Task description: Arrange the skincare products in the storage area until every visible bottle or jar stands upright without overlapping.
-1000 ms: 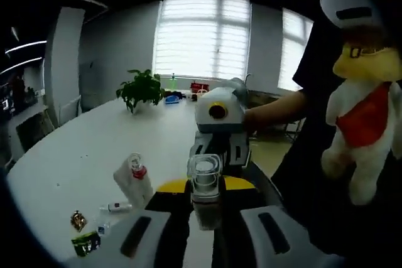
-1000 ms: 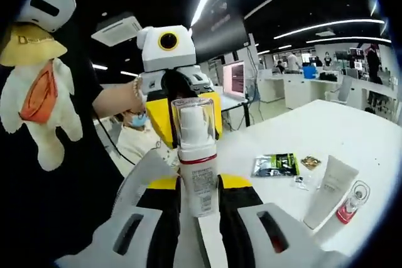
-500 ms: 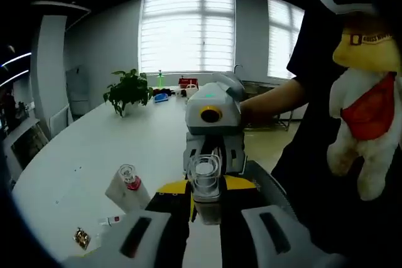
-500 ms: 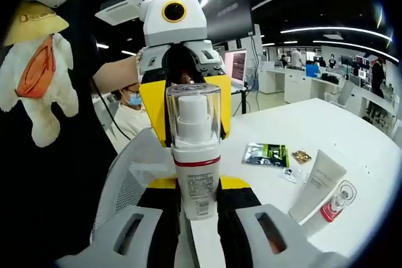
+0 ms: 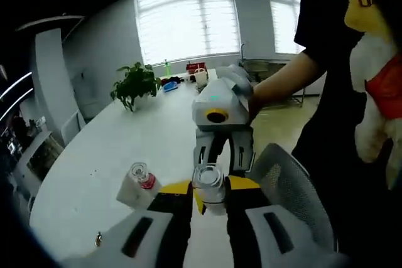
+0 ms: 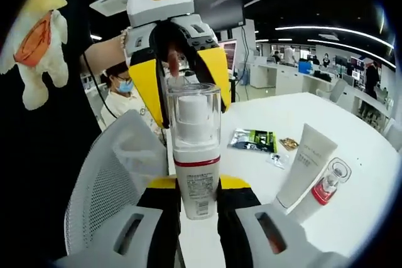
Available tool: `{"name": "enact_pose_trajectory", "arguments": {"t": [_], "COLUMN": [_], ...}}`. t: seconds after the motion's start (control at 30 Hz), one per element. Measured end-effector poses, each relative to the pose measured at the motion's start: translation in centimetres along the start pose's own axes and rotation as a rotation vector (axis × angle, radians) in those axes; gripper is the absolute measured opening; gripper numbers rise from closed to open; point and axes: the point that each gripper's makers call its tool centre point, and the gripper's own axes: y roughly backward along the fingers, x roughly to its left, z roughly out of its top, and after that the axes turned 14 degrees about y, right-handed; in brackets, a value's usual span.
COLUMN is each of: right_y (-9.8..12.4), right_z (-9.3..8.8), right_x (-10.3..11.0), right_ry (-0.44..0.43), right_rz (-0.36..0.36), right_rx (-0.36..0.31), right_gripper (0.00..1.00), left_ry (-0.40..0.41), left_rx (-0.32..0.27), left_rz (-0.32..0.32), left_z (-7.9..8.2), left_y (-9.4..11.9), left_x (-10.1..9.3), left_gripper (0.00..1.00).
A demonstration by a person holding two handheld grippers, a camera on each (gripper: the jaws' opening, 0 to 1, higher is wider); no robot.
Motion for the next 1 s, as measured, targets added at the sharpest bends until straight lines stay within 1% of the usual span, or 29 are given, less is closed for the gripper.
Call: {"name": "enact_pose_trajectory", "arguments": {"t": [0.07, 0.17, 0.2, 0.27, 0.37, 0.4, 0.47, 0.53, 0.6, 0.67, 0.7, 0.83, 1.0], "right_y": [0.0, -0.3, -0.5, -0.8, -1.4, -1.6, -1.8, -2.0, -2.0, -2.1, -2.1, -2.5, -2.9], "right_z": [-0.6, -2.4, -2.7, -3.4, -4.7, -5.0, -6.0, -7.1, -7.9, -8.5, -8.8, -9.7, -10.8], "right_x": [-0.2, -0.5, -0.5, -0.6, -0.7, -0.7, -0.6, -0.7, -0.6, -0.6, -0.6, -0.6, -0.7], "right_ry": [0.004, 0.040, 0.046, 0.064, 0.065, 0.063, 0.058, 0.051, 0.040, 0.030, 0.026, 0.017, 0.025], "right_rz": [-0.002, 0.003, 0.008, 0.014, 0.021, 0.022, 0.032, 0.039, 0.047, 0.055, 0.058, 0.064, 0.067], "right_rx": [0.010, 0.066, 0.076, 0.098, 0.107, 0.110, 0.128, 0.140, 0.149, 0.155, 0.157, 0.163, 0.173], "right_gripper": [0.21, 0.21, 0.21, 0.21, 0.21, 0.21, 0.21, 0.21, 0.21, 0.21, 0.21, 0.22, 0.22], "left_ry": [-0.008, -0.020, -0.037, -0.044, -0.029, -0.009, 0.004, 0.033, 0.051, 0.089, 0.108, 0.133, 0.146], "left_rx": [0.023, 0.087, 0.112, 0.138, 0.164, 0.174, 0.183, 0.189, 0.188, 0.186, 0.185, 0.185, 0.196], "left_rz": [0.011, 0.021, 0.032, 0.033, 0.038, 0.040, 0.040, 0.043, 0.046, 0.052, 0.056, 0.073, 0.087], "left_z": [-0.4, -1.4, -1.8, -2.6, -3.4, -3.9, -4.4, -5.4, -5.8, -6.4, -6.7, -7.5, -8.4], "left_y": [-0.5, -1.3, -1.7, -2.5, -3.4, -3.8, -4.3, -4.7, -5.0, -5.5, -5.6, -6.2, -7.0], "left_x": [0.2, 0.4, 0.6, 0.9, 1.4, 1.6, 1.8, 2.3, 2.6, 2.9, 3.0, 3.3, 3.8], "left_gripper": [0.20, 0.19, 0.19, 0.19, 0.18, 0.18, 0.18, 0.18, 0.18, 0.18, 0.18, 0.18, 0.18]}}
